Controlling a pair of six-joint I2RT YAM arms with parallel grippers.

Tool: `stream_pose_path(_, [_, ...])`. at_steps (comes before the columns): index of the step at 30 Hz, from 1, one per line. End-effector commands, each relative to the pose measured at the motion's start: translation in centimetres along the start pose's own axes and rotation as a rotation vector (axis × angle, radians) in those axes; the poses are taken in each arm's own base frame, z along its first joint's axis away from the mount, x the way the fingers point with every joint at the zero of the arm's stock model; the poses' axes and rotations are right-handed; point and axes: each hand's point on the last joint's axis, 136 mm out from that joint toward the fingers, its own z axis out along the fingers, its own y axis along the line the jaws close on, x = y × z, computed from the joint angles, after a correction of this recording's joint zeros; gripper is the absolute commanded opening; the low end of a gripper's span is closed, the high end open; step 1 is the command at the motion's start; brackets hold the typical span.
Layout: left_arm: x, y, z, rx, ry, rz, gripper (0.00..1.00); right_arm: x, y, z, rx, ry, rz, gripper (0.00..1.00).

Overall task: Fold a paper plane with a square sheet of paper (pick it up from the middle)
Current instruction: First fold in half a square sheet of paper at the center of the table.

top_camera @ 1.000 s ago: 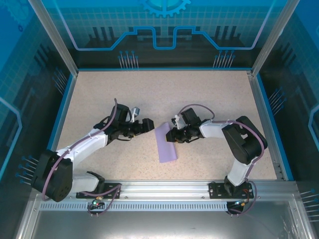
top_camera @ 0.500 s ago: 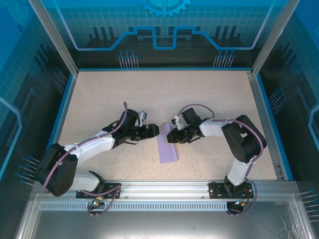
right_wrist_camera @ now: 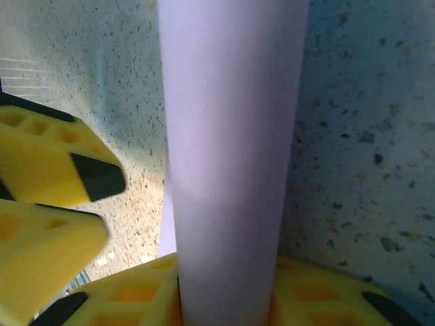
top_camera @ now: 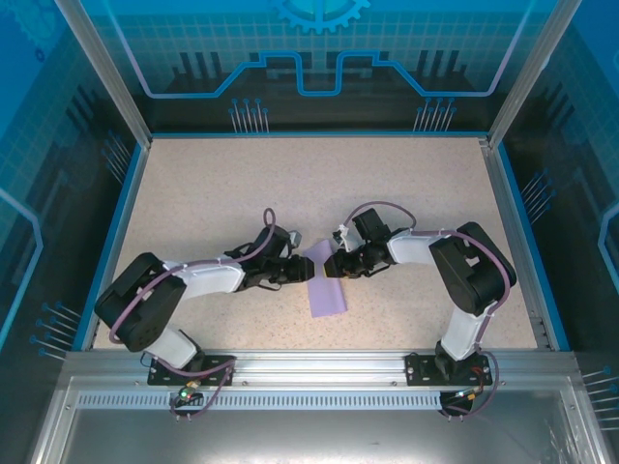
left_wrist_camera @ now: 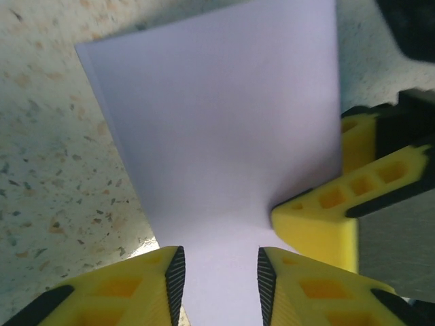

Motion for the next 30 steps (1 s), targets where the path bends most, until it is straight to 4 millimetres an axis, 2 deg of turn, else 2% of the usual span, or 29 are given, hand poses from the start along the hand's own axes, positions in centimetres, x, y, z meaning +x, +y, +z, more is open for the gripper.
stream_pose_path(1, [-0.6, -0.6, 1.0, -0.008, -0.018, 0.056, 0.33, 0.4, -0.6, 0.2, -0.011, 0.029, 0.019, 0.31])
stream_pose_path(9, [0.3, 0.5, 2.4, -0.056, 0.026, 0.064, 0.3, 0.2, -0.1, -0.1, -0.016, 0.02, 0.017, 0.33])
stream_pose_path(13, [0.8, 1.3, 2.6, -0.084, 0.044, 0.072, 0.27, -0.2, 0.3, -0.8, -0.001, 0.007, 0.002, 0.4])
stream_pose_path(16, [0.9, 1.4, 2.7, -0.09, 0.051, 0.08, 0.28, 0.1, -0.1, -1.5, 0.052, 0.01, 0.004, 0.47])
stream_pose_path(17, [0.8, 1.3, 2.7, -0.089, 0.052, 0.083, 0.28, -0.7, 0.3, -2.0, 0.073, -0.007, -0.012, 0.5])
stream_pose_path(22, [0.5, 0.5, 2.7, -0.061, 0.048, 0.086, 0.28, -1.0, -1.1, -3.4, 0.209, -0.009, -0.02, 0.54])
stream_pose_path(26, [0.4, -0.2, 2.6, -0.034, 0.046, 0.081, 0.28, -1.7, -0.7, -3.5, 0.229, -0.021, -0.037, 0.53])
stream_pose_path(30, [0.4, -0.6, 2.5, -0.021, 0.046, 0.084, 0.29, -1.9, -1.3, -3.2, 0.261, -0.004, -0.039, 0.53])
